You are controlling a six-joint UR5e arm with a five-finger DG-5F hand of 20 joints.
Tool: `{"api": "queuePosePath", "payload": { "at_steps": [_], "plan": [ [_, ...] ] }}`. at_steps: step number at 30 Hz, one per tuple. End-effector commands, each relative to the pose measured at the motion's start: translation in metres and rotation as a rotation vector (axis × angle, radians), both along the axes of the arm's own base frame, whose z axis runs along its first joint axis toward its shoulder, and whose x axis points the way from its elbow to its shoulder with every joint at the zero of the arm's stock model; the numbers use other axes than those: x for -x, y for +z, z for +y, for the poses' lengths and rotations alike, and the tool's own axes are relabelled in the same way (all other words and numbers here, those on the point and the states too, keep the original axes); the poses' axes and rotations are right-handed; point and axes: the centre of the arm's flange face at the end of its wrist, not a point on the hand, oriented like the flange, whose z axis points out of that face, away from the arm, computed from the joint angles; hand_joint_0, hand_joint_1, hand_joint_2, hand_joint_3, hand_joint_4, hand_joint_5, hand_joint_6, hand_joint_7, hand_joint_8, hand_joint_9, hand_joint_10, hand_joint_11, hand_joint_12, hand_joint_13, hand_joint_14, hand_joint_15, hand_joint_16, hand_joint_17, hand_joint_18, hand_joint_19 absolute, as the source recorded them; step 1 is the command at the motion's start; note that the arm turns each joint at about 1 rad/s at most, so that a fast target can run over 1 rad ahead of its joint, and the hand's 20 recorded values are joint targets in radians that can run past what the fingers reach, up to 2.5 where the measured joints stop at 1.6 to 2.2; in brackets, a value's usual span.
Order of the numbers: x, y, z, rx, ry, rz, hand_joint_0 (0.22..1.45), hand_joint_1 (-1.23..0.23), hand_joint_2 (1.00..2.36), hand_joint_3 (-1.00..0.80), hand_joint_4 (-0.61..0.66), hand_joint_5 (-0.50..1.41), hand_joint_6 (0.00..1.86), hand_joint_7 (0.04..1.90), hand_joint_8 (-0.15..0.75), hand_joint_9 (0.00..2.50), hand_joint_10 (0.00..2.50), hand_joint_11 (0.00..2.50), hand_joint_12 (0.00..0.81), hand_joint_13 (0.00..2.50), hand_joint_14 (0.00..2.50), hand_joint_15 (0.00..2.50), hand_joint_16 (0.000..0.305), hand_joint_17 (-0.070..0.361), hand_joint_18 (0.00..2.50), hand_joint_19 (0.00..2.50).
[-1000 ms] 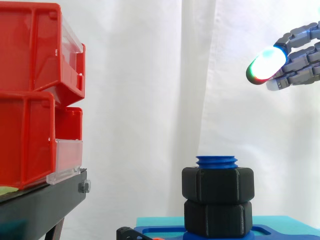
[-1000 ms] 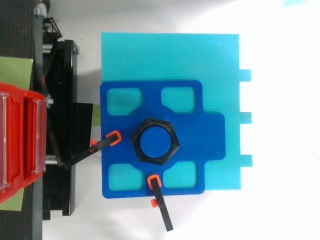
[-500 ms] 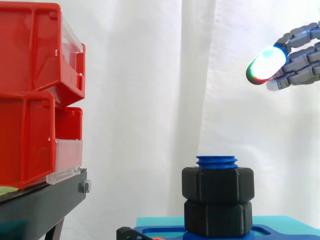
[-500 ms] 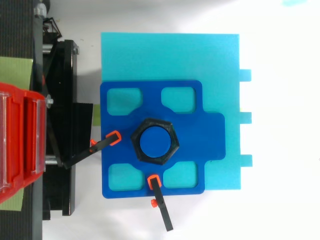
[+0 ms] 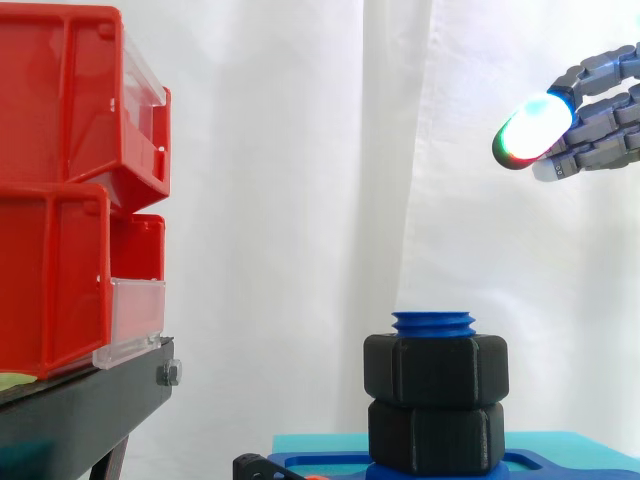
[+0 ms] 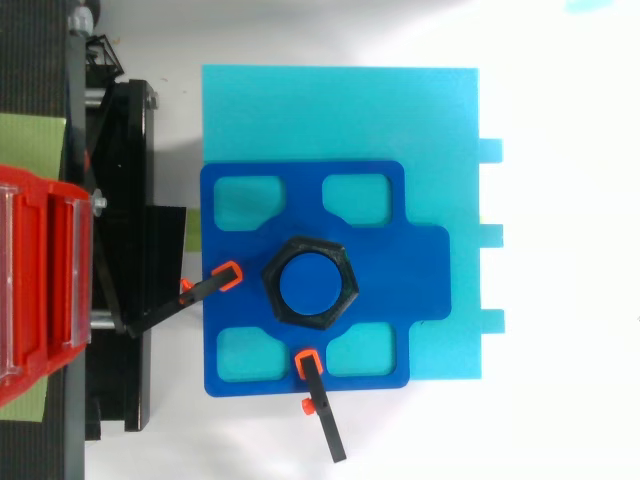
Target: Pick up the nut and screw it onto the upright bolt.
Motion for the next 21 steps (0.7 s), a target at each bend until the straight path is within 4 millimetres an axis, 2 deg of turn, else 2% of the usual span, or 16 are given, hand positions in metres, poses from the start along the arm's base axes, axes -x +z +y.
{"api": "queuePosePath", "payload": {
  "at_steps": [1,4,7,10,13,17,19,21],
  "plan": [
    [-0.0001,-0.0002,0.0000,0.000,0.000,0.000,0.47,-0.30,1.00,-0.50,0.07,-0.22,0.50,0.67,0.184,0.21,0.00,0.00,0.317,0.21,0.00,0.00,0.039,0.089,0.00,0.00],
    [-0.0001,-0.0002,0.0000,0.000,0.000,0.000,0.48,-0.31,1.00,-0.50,0.07,-0.22,0.50,0.62,0.184,0.23,0.00,0.00,0.317,0.22,0.00,0.00,0.040,0.089,0.00,0.00],
    [-0.0001,-0.0002,0.0000,0.000,0.000,0.000,0.48,-0.31,1.00,-0.50,0.07,-0.22,0.50,0.67,0.182,0.21,0.00,0.00,0.316,0.22,0.00,0.00,0.040,0.089,0.00,0.00],
    [-0.0001,-0.0002,0.0000,0.000,0.000,0.000,0.48,-0.31,1.00,-0.50,0.07,-0.22,0.50,0.61,0.182,0.23,0.00,0.00,0.314,0.22,0.00,0.00,0.039,0.088,0.00,0.00],
    [-0.0001,-0.0002,0.0000,0.000,0.000,0.000,0.48,-0.32,1.00,-0.50,0.08,-0.22,0.50,0.67,0.180,0.22,0.00,0.00,0.312,0.22,0.00,0.00,0.039,0.088,0.00,0.00],
    [-0.0001,-0.0002,0.0000,0.000,0.000,0.000,0.48,-0.32,1.00,-0.50,0.08,-0.22,0.50,0.61,0.184,0.24,0.00,0.00,0.312,0.23,0.00,0.00,0.039,0.088,0.00,0.00],
    [-0.0001,-0.0002,0.0000,0.000,0.000,0.000,0.48,-0.32,1.00,-0.50,0.08,-0.22,0.50,0.66,0.182,0.23,0.00,0.00,0.311,0.23,0.00,0.00,0.039,0.087,0.00,0.00],
    [-0.0001,-0.0002,0.0000,0.000,0.000,0.000,0.48,-0.33,1.00,-0.50,0.08,-0.22,0.50,0.61,0.182,0.24,0.00,0.00,0.310,0.23,0.00,0.00,0.039,0.087,0.00,0.00]
  ]
}}
